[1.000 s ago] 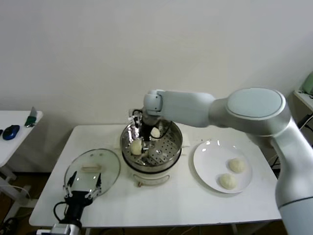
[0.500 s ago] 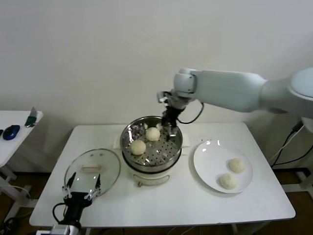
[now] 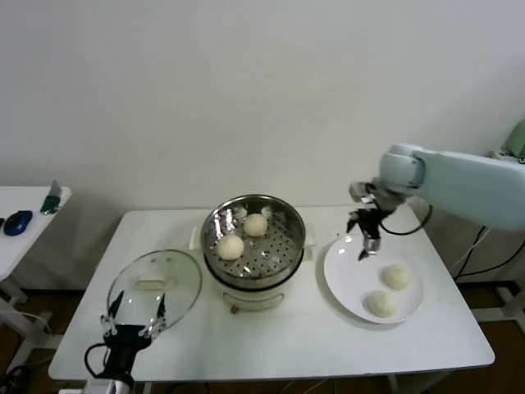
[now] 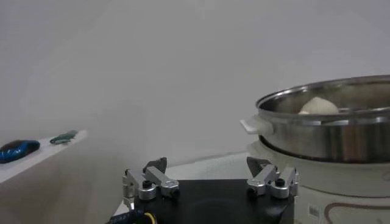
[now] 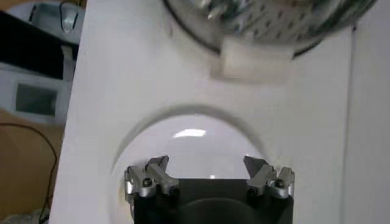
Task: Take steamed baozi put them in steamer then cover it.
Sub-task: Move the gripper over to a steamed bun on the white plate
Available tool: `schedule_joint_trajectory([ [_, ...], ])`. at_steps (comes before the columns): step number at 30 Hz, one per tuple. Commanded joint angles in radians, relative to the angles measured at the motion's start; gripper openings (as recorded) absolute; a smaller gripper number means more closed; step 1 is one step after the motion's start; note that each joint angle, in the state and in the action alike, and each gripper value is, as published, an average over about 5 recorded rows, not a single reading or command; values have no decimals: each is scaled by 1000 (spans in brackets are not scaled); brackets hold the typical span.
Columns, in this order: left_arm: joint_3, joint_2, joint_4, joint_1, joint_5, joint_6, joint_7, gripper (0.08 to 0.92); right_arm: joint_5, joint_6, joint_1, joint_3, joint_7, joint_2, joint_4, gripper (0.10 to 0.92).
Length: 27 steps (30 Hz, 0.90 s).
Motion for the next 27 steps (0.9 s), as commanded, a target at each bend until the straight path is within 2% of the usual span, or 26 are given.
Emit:
schedule_joint_trajectory([
  [1,-7,-9,0,13,12,3,-2,823,-229,22,-265,110,-14,-163,-8,823],
  [27,0,-21,24,8,26,1,-6,823,-227,24,-360,151,-24,-14,-110,823],
])
